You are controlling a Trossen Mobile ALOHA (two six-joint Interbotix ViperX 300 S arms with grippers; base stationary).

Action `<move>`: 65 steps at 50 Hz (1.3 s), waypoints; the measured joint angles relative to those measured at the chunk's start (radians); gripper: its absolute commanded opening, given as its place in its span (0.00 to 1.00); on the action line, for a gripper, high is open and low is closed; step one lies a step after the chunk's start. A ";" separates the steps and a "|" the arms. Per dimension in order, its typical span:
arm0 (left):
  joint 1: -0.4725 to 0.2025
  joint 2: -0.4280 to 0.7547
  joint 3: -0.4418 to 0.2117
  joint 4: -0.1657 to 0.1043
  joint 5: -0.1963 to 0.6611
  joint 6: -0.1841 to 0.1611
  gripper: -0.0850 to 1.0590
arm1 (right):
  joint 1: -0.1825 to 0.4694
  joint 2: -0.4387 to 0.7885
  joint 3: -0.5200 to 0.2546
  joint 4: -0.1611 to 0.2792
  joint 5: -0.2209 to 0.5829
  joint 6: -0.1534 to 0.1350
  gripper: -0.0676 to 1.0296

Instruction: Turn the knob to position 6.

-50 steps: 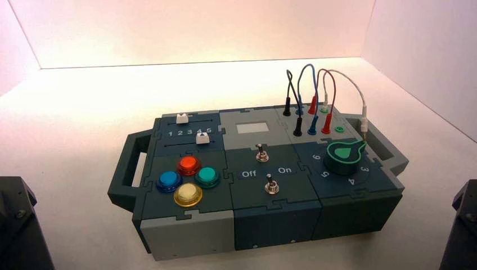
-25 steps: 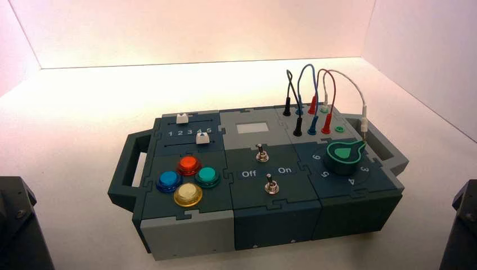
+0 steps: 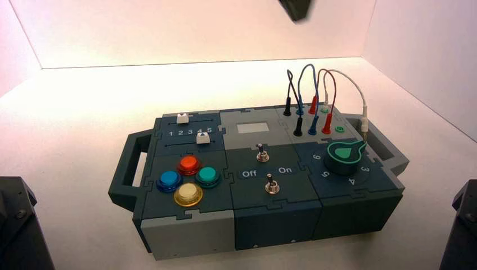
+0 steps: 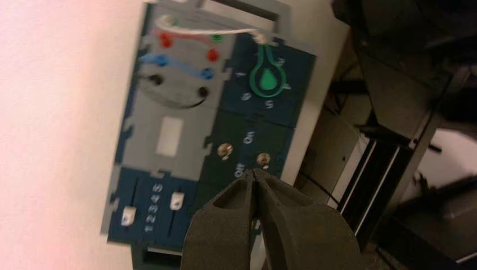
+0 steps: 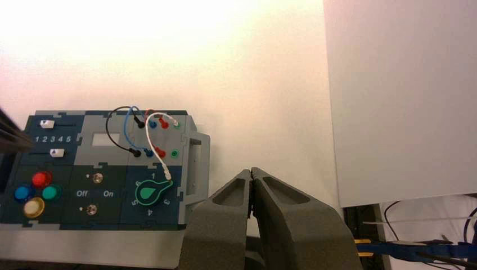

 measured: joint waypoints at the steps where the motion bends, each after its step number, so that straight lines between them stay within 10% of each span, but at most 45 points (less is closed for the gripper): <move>1: -0.020 0.032 -0.021 0.000 0.008 0.008 0.05 | -0.002 0.002 -0.002 -0.002 0.002 0.002 0.04; 27: -0.144 0.307 -0.245 0.000 0.054 0.080 0.05 | -0.002 -0.003 0.000 -0.055 -0.002 0.009 0.04; 65: -0.144 0.511 -0.356 0.000 0.057 0.172 0.05 | -0.002 0.061 -0.087 -0.071 -0.067 0.029 0.04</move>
